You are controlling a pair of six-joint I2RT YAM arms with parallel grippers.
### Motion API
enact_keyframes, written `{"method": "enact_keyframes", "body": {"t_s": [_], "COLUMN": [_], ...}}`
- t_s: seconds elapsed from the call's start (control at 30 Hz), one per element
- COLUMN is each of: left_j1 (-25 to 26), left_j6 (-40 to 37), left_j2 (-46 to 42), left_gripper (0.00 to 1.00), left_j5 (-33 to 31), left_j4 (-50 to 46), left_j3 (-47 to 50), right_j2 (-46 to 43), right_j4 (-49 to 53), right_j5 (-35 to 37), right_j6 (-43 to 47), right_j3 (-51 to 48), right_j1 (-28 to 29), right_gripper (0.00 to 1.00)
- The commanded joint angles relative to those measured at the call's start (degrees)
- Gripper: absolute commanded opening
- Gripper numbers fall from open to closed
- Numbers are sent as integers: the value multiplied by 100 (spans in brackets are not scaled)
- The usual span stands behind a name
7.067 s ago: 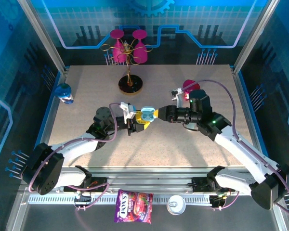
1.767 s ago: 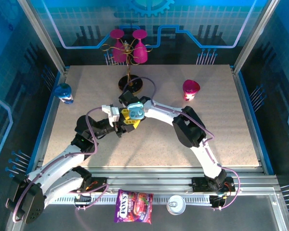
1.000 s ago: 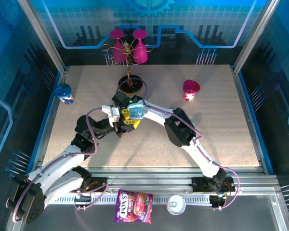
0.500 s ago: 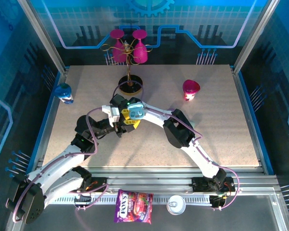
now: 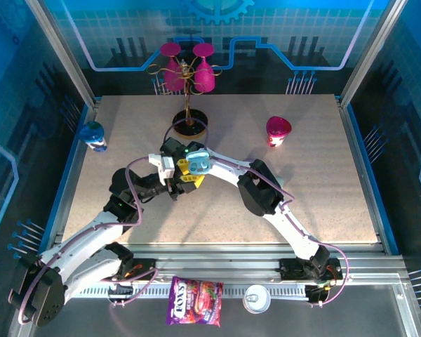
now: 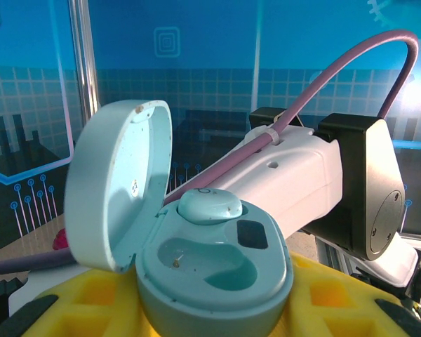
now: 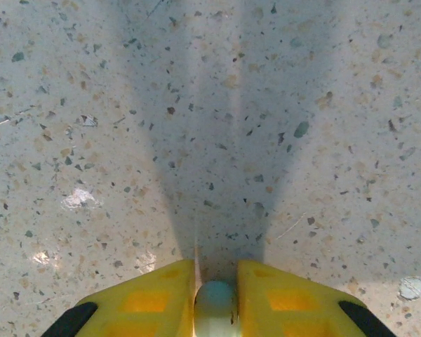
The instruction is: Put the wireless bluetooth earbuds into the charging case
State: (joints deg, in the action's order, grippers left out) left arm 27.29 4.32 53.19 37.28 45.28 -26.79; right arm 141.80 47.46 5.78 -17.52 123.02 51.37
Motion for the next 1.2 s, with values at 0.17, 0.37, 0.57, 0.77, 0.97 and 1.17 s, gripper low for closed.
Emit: {"method": "enact_keyframes", "body": {"t_s": [0.17,0.37,0.57,0.77,0.97,1.17], "left_j1": [56,197,305,354,377,419], "left_j6": [-42,-215,-296,-264,-428,-511], "left_j2": [-29,49,276,801,1228,1634], "left_gripper": [34,34,34,33,33,33], "left_j5": [-1,-93,-198,-311,-705,-1249], "left_j4": [195,317,659,1194,1186,1298], "left_j3": [-33,-20,36,44,-94,-152], "right_j2": [-1176,-2545,-4063,-5735,-7081,-7758], "right_j4": [-787,-1857,-2559,-2540,-2637,-3165], "right_j5": [-145,-329,-631,-672,-1113,-1393], "right_j6": [-268,-667,-1075,-1128,-1335,-1523], "right_j3": [-1325,-3141,-4834,-5700,-6032,-6176], "right_j1": [-130,-453,-981,-1472,-1597,-1345], "right_gripper": [21,21,21,21,20,19]}}
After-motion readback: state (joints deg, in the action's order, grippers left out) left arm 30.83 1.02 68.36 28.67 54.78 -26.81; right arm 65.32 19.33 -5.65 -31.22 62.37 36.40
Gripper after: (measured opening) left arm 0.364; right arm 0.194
